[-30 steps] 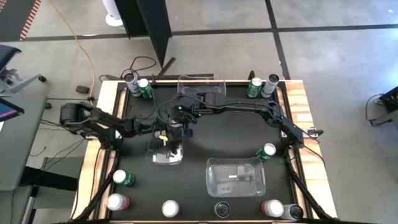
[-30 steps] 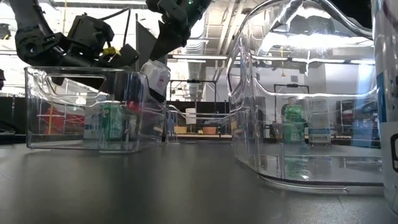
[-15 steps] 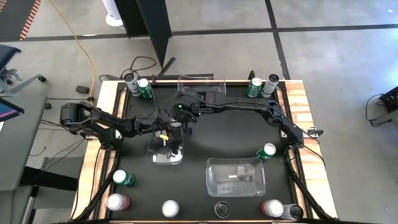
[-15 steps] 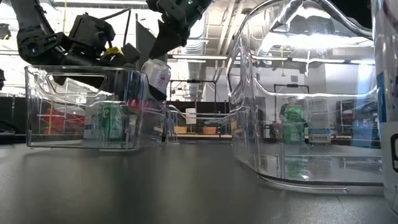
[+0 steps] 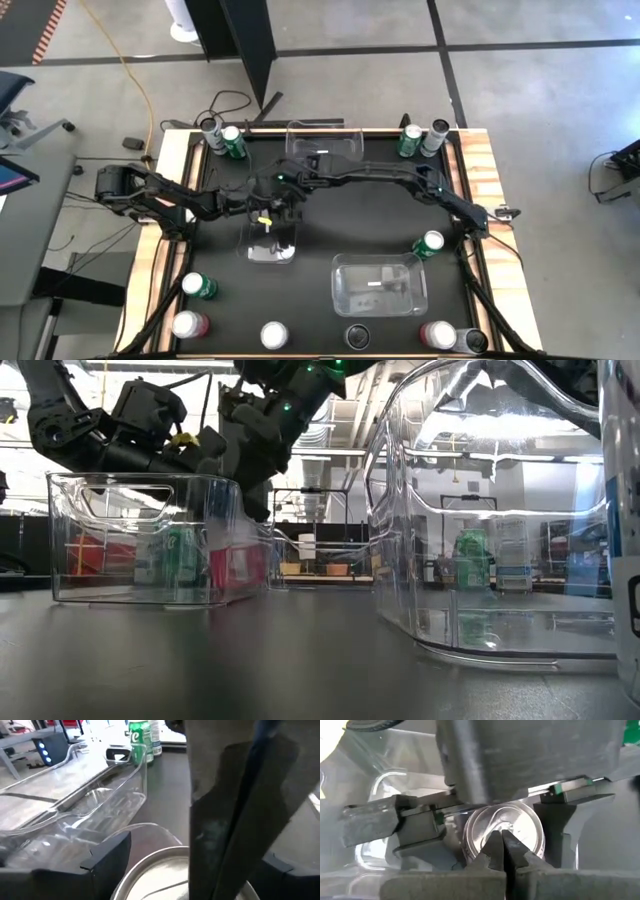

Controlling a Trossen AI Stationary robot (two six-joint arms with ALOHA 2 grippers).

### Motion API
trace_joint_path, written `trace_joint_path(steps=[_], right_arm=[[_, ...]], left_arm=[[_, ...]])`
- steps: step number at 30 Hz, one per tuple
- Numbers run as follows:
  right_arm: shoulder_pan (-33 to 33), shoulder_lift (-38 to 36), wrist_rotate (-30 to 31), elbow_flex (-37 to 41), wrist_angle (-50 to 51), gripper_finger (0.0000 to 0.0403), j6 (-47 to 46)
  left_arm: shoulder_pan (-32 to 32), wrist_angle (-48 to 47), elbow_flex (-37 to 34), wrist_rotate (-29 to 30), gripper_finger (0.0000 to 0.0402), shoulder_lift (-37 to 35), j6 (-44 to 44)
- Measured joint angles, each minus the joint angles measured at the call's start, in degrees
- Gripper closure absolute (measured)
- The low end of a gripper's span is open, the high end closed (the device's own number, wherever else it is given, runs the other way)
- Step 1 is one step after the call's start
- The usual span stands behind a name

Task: Sort soda cans
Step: Put the pink soda can into the middle transparent bin, then put the green soda can into the top transparent bin

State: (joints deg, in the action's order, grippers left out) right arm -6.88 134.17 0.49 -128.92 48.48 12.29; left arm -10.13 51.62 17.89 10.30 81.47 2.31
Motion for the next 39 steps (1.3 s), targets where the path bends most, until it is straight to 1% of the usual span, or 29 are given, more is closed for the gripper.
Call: trace_joint_path(steps=[7,12,16,21,23,31,34,39], right_arm=[[-0.02,-0.35,0.53,0.02,0.98,0.0402,0.0],[-0.42,-1.38,1.2,0.04,4.27,0.0402,-1.64],[-0.86,-1.85,1.59,0.04,6.19,0.0402,-1.76],[-0.83,-1.81,1.87,0.04,5.13,0.0402,-1.11],[-0.76,-1.8,2.74,-0.64,5.98,0.0402,-0.39],[-0.76,-1.66,2.95,-3.88,7.0,0.04,1.08],[-0.71,-1.66,2.95,-4.97,7.05,0.0386,1.43],[-0.44,-1.72,2.95,-5.99,6.99,0.034,3.17]], left_arm=[[-0.02,1.44,-0.15,0.43,0.0108,0.11,1.33],[-0.02,3.43,-0.15,0.9,0.0108,-0.03,2.25],[-0.13,3.35,-0.15,1.42,0.0108,-1.77,2.75],[-0.17,2.92,-0.17,1.99,0.0107,-4.18,4.04],[-0.17,1.56,-0.17,2.02,0.0107,-5.26,4.15],[-0.17,-2.69,-0.22,2.83,0.0107,-10.25,4.17],[-0.17,-4.6,-0.22,3.28,0.0107,-12.11,4.51],[-0.17,-7.91,-0.24,4.0,0.0107,-14.92,4.48]])
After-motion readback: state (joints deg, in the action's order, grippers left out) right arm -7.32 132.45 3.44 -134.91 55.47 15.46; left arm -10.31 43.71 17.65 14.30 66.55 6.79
